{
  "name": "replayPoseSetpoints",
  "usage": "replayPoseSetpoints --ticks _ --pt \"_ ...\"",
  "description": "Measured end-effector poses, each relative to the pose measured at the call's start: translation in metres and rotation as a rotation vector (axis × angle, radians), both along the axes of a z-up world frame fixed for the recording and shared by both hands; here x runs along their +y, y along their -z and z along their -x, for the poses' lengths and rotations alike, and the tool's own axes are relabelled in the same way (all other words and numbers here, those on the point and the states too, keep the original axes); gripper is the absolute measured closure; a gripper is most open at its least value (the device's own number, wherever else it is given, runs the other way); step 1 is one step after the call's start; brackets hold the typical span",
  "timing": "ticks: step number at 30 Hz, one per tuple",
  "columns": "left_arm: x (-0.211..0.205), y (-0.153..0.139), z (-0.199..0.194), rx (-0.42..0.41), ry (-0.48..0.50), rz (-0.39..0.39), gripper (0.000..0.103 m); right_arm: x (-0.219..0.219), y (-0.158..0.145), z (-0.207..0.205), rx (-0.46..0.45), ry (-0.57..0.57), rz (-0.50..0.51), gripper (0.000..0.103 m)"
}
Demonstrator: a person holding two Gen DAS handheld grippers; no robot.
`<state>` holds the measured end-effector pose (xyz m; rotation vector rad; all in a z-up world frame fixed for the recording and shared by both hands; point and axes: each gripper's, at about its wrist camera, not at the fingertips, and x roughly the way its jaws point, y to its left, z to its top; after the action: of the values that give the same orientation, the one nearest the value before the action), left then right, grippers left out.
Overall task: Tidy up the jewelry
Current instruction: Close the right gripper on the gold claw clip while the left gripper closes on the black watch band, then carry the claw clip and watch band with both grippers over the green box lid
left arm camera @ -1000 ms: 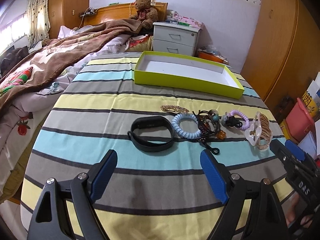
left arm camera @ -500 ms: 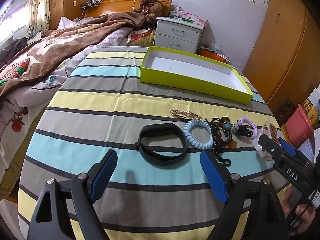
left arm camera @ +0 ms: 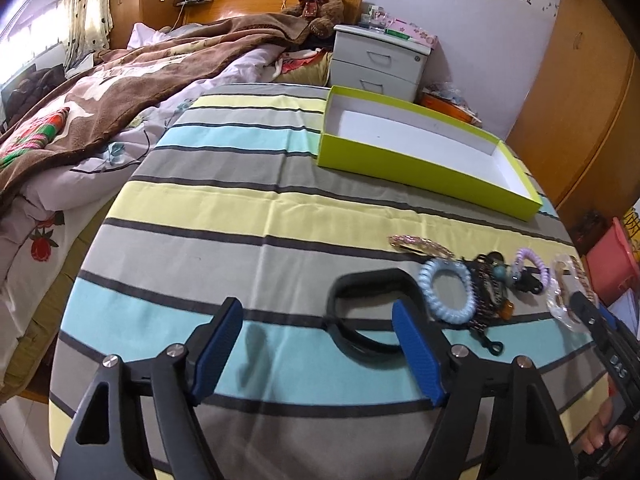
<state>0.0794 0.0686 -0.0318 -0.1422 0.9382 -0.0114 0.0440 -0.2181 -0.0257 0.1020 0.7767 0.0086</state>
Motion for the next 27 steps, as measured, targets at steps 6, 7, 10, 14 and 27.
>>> replayPoseSetpoints --ticks 6,7,10,14,27 --pt "0.001 0.011 -0.009 0.053 -0.006 -0.036 0.030 -0.010 -0.003 0.002 -0.012 0.012 0.001 0.061" --pt "0.000 0.012 -0.009 0.050 -0.004 -0.041 0.030 -0.010 -0.003 0.003 -0.013 0.012 0.003 0.061" --pt "-0.004 0.013 -0.010 0.049 0.010 -0.068 0.032 -0.010 -0.003 0.003 -0.014 0.012 0.003 0.061" --pt "-0.006 0.012 -0.011 0.043 0.013 -0.082 0.040 -0.011 -0.004 0.002 -0.015 0.013 0.002 0.061" --pt "-0.020 0.006 -0.007 0.014 0.074 -0.052 0.083 -0.012 -0.007 0.001 -0.020 0.011 0.006 0.061"
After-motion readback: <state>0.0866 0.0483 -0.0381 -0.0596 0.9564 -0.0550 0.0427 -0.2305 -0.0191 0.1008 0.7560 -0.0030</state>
